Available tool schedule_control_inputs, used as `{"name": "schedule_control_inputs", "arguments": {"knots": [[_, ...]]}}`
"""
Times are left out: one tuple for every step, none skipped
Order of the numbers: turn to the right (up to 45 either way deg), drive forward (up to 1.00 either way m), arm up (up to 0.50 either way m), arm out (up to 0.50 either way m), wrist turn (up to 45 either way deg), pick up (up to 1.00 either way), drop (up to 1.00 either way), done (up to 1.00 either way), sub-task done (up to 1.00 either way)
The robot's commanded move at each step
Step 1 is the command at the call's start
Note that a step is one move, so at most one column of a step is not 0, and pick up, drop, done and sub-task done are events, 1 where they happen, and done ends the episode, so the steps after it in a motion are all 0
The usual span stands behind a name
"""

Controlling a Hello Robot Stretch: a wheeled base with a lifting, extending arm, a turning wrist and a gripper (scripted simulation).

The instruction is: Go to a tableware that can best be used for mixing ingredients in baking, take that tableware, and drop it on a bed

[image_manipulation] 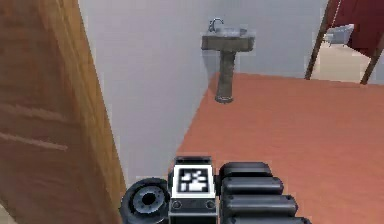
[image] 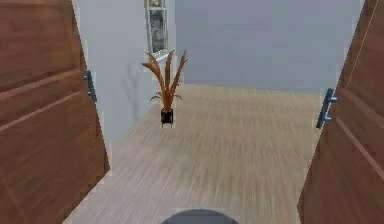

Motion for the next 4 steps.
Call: {"name": "schedule_control_inputs", "arguments": {"knots": [[-18.0, 0.00, 0.00, 0.00, 0.0, 0.00, 0.00, 0.00, 0.00], [0.0, 0.15, 0.00, 0.00, 0.0, 0.00, 0.00, 0.00, 0.00], [33.0, 0.00, 0.00, 0.00, 0.0, 0.00, 0.00, 0.00, 0.00], [0.0, 1.00, 0.00, 0.00, 0.0, 0.00, 0.00, 0.00, 0.00]]}}
